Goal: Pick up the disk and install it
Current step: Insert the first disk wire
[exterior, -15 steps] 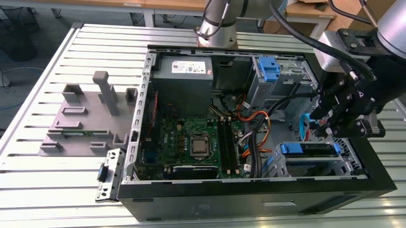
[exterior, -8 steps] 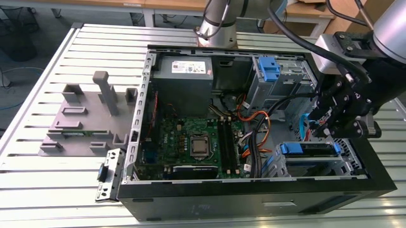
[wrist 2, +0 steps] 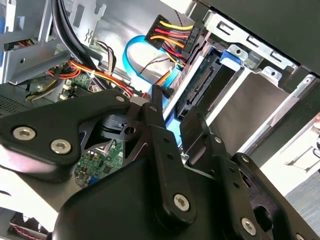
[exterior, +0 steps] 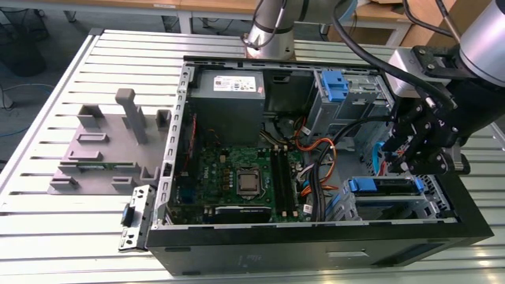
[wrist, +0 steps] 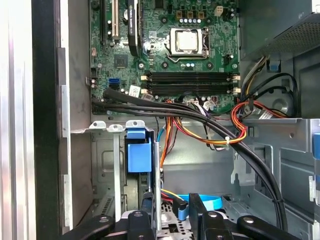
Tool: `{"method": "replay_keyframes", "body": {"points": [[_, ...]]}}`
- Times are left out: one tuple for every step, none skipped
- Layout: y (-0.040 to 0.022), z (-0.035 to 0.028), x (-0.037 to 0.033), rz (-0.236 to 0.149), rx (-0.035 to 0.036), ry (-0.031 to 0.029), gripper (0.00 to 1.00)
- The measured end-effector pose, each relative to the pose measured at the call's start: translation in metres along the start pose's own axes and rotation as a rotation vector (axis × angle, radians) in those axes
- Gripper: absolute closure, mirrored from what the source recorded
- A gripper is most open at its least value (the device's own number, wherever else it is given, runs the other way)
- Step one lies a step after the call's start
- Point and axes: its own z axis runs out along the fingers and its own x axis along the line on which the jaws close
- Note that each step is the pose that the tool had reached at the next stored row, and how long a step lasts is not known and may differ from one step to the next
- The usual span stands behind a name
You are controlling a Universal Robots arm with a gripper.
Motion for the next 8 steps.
{"method": "replay_keyframes", "body": {"points": [[-0.0006,0.0004,-0.0001,0.0,0.0,-0.0002,0.58],[-0.0013,0.0007,-0.0001,0.0,0.0,-0.0002,0.58],[-0.0019,0.0009,-0.0002,0.0,0.0,-0.0001,0.58],[-0.0022,0.0012,-0.0002,0.0,0.0,-0.0002,0.58],[-0.0024,0.0014,-0.0002,0.0,0.0,-0.0002,0.58],[-0.0026,0.0017,0.0,0.0,0.0,-0.0003,0.58],[-0.0029,0.002,0.0002,0.0,0.0,-0.0005,0.58],[-0.003,0.0022,0.0005,0.001,0.0,-0.0003,0.58]]}}
